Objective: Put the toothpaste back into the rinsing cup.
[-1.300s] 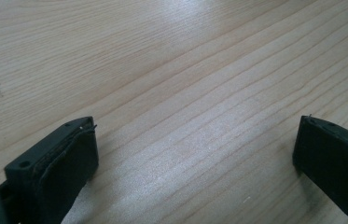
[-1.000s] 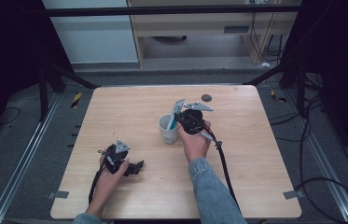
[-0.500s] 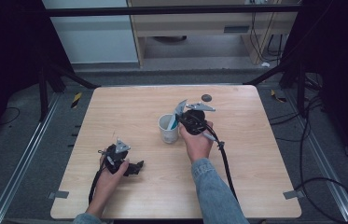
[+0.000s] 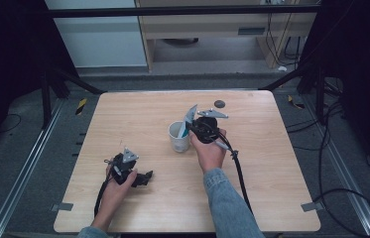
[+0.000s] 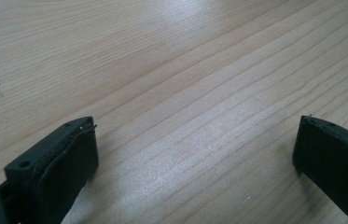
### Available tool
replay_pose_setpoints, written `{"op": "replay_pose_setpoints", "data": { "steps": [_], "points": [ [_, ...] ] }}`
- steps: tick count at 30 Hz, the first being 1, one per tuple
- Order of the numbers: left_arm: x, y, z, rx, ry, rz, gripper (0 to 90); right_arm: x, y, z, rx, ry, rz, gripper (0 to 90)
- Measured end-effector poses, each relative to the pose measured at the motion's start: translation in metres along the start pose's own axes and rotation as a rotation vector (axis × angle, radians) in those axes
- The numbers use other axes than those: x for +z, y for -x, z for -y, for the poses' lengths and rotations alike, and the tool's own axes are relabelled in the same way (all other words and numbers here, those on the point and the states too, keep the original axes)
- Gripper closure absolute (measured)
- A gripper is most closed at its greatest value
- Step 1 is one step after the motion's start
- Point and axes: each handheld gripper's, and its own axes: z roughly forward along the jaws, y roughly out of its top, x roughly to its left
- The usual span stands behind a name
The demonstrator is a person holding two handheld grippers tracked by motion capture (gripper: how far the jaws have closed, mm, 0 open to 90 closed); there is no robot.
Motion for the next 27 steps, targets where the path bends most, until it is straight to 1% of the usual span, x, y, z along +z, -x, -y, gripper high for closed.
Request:
{"op": "replay_pose_setpoints", "data": {
  "steps": [10,20,24,27],
  "points": [
    [-0.0003,-0.0004,0.0000,0.005,-0.005,-0.001,0.0,0.0002,-0.0011,0.0007,-0.009,0.001,-0.003,68.0],
    [0.0000,0.0000,0.0000,0.000,0.000,0.000,0.0,-0.0001,-0.0032,0.0016,-0.023,-0.002,-0.004,67.6],
    [0.0000,0.0001,0.0000,-0.001,0.001,0.000,0.0,-0.0021,-0.0054,0.0019,-0.042,-0.006,-0.003,66.5],
    [0.0000,0.0001,0.0000,-0.001,0.001,0.000,0.0,-0.0059,-0.0079,0.0016,-0.076,-0.013,0.003,65.0]
  ]
}}
